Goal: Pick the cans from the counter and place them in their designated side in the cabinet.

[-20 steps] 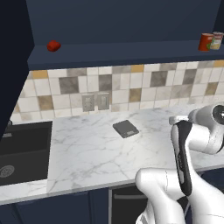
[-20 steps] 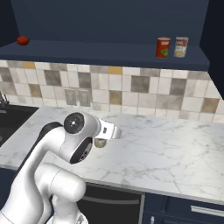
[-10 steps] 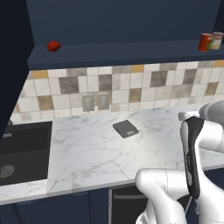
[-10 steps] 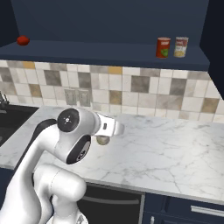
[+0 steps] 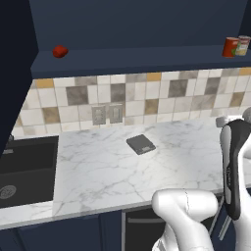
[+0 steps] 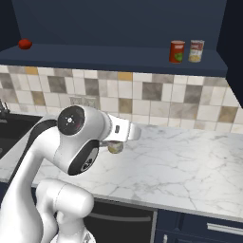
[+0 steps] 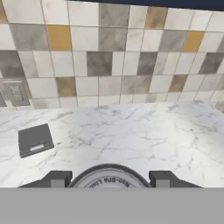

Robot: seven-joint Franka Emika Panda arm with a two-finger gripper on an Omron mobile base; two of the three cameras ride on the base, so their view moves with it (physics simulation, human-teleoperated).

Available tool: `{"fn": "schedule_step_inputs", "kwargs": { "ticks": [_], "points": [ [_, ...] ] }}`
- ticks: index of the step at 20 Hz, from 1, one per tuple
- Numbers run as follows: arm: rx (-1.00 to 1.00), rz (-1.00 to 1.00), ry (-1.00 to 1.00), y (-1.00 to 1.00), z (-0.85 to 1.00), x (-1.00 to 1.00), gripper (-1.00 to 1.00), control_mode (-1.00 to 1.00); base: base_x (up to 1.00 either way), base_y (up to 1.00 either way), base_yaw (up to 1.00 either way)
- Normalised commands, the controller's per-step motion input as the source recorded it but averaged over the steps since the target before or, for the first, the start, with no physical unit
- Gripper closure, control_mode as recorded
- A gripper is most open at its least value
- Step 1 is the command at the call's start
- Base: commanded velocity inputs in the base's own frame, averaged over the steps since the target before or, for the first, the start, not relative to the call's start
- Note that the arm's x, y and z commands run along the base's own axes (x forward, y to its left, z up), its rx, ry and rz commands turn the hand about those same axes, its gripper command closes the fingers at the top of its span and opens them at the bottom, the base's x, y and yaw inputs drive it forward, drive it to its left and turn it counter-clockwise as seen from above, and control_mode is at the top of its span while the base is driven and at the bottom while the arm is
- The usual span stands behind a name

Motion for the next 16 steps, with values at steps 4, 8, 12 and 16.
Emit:
{"fn": "schedule_step_inputs", "kwargs": {
  "ticks": [4, 8, 12, 16],
  "points": [
    [-0.02, 0.0, 0.0, -0.16, 0.53, -0.35, 1.0, -1.0, 0.0, 0.0, 0.0],
    [-0.02, 0.0, 0.0, -0.14, 0.53, -0.31, 1.0, -1.0, 0.0, 0.0, 0.0],
    [-0.02, 0.0, -0.03, -0.13, 0.49, -0.28, 1.0, -1.0, 0.0, 0.0, 0.0],
    [0.0, 0.0, -0.11, -0.06, 0.36, -0.17, 1.0, -1.0, 0.0, 0.0, 0.0]
  ]
}}
